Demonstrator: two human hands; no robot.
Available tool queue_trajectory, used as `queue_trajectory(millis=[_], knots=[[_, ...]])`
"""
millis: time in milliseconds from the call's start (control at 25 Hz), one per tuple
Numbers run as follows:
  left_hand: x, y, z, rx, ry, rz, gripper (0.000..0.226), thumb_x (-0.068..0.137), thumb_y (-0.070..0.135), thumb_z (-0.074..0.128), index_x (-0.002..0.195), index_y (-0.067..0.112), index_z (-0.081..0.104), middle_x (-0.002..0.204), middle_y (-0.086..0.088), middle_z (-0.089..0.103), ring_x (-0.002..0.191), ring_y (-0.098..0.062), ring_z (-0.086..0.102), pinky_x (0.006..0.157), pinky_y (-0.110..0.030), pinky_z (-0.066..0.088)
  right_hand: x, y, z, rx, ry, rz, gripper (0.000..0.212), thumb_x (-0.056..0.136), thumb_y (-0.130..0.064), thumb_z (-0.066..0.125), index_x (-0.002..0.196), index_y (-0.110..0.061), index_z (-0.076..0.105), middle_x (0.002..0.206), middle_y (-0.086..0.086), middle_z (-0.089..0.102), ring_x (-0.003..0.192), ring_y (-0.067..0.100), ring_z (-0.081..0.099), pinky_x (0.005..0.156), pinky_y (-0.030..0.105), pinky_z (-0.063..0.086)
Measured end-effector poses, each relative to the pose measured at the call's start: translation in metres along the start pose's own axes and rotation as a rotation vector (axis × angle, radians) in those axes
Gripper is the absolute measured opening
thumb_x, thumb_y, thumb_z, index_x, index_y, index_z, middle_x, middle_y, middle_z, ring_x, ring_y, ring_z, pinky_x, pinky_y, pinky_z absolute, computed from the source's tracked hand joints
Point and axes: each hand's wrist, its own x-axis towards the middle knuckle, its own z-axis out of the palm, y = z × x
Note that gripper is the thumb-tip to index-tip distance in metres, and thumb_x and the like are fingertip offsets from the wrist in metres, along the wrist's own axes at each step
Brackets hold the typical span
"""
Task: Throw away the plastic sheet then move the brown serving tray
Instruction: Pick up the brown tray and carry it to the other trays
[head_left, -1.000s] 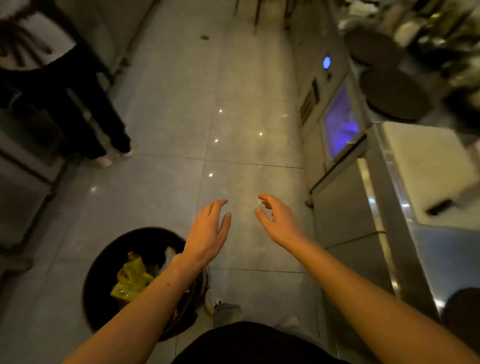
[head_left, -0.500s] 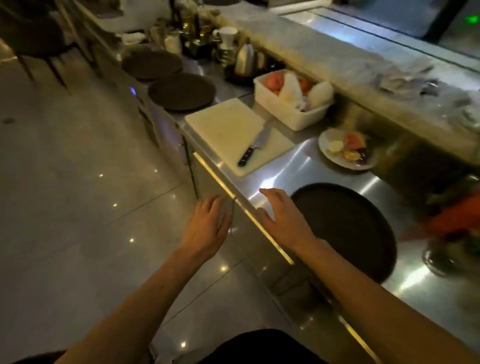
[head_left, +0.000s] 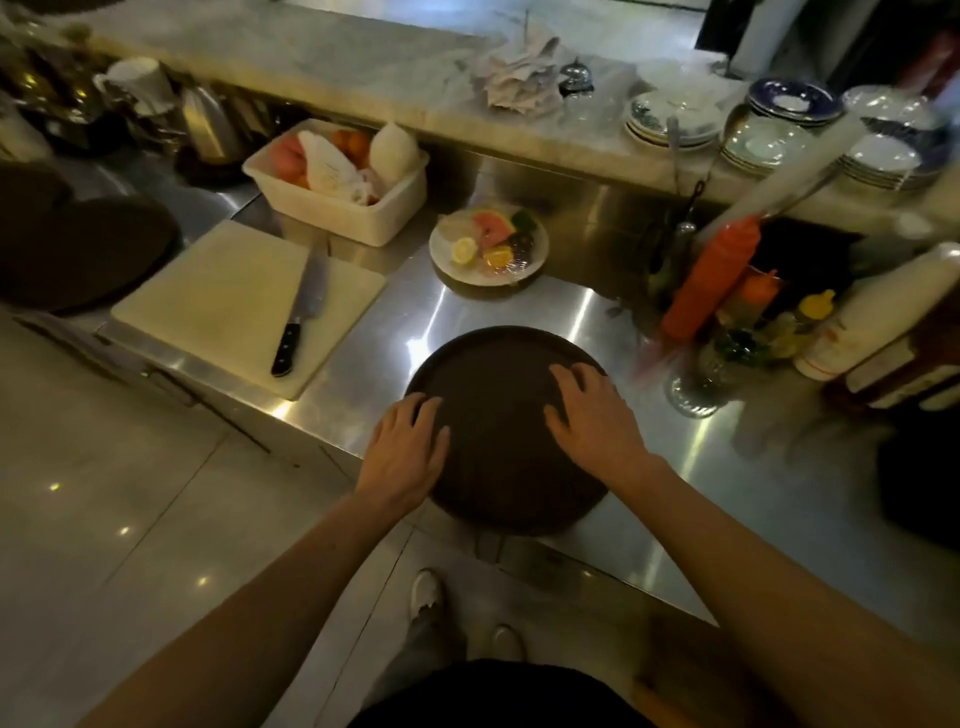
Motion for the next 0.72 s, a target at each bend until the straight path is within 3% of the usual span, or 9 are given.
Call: queue_trajectory(millis=[200, 440, 720], knots=[[0.052, -0.012, 0.031, 0.054, -0.154, 0.017, 0.052, 0.098, 0.043, 0.036, 0.144, 0.019, 0.035, 0.151, -0.014, 0.033, 0.14, -0.035, 0.032, 0.11, -0.049, 0.032, 0.001, 0.043, 0.017, -0.08, -0.079, 0.214, 0.056, 0.093, -0.038, 0.047, 0.143, -0.016, 0.033, 0.139, 0.019, 0.043, 0.119, 0.037, 0.047, 0.091, 0.045, 0.047], [0.095, -0.047, 0.052, 0.085, -0.275, 0.001, 0.052, 0.097, 0.043, 0.039, 0.143, 0.018, 0.034, 0.157, -0.019, 0.02, 0.144, -0.042, 0.02, 0.112, -0.053, 0.03, 0.003, 0.06, 0.038, -0.086, -0.197, 0.465, 0.059, 0.094, -0.036, 0.047, 0.146, -0.016, 0.028, 0.145, 0.021, 0.035, 0.123, 0.04, 0.044, 0.092, 0.046, 0.046], [0.114, -0.073, 0.062, -0.004, -0.386, 0.006, 0.054, 0.095, 0.037, 0.05, 0.142, 0.017, 0.034, 0.154, -0.019, 0.019, 0.137, -0.043, 0.03, 0.103, -0.049, 0.045, 0.008, 0.048, 0.059, 0.067, -0.244, 0.672, 0.061, 0.092, -0.034, 0.052, 0.145, -0.017, 0.027, 0.137, 0.021, 0.04, 0.118, 0.039, 0.047, 0.09, 0.048, 0.05]])
